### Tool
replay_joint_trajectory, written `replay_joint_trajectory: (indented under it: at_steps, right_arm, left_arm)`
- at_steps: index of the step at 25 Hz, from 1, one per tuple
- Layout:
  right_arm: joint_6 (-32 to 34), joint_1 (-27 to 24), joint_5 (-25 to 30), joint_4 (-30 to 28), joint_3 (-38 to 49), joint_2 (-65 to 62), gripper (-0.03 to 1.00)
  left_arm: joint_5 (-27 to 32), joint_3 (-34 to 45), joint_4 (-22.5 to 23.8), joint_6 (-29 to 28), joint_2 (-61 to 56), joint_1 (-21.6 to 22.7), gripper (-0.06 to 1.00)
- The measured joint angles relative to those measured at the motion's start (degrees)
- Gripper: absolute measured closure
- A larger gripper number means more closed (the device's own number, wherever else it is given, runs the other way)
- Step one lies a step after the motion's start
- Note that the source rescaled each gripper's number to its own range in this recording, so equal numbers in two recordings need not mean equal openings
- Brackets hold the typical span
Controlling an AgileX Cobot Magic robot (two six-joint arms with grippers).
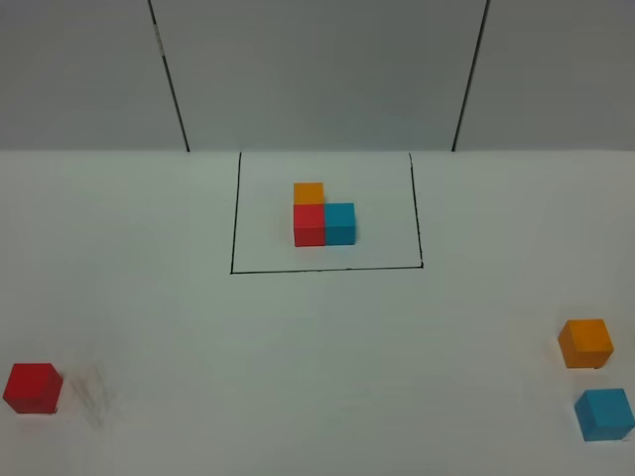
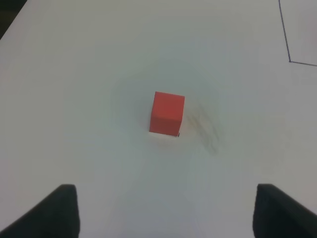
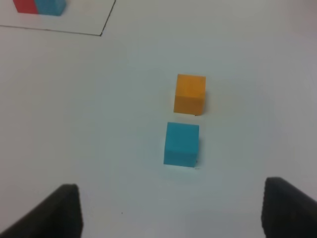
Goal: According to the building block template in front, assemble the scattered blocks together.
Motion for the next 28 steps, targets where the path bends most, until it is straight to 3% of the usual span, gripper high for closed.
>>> replay_joint_trajectory:
  at_steps: [28]
  right_arm:
    - [0.00,0.00,0.00,0.00,0.00,0.00,0.43]
  left_arm:
    - [0.00,0.00,0.00,0.02,0.74,0.00,0.05]
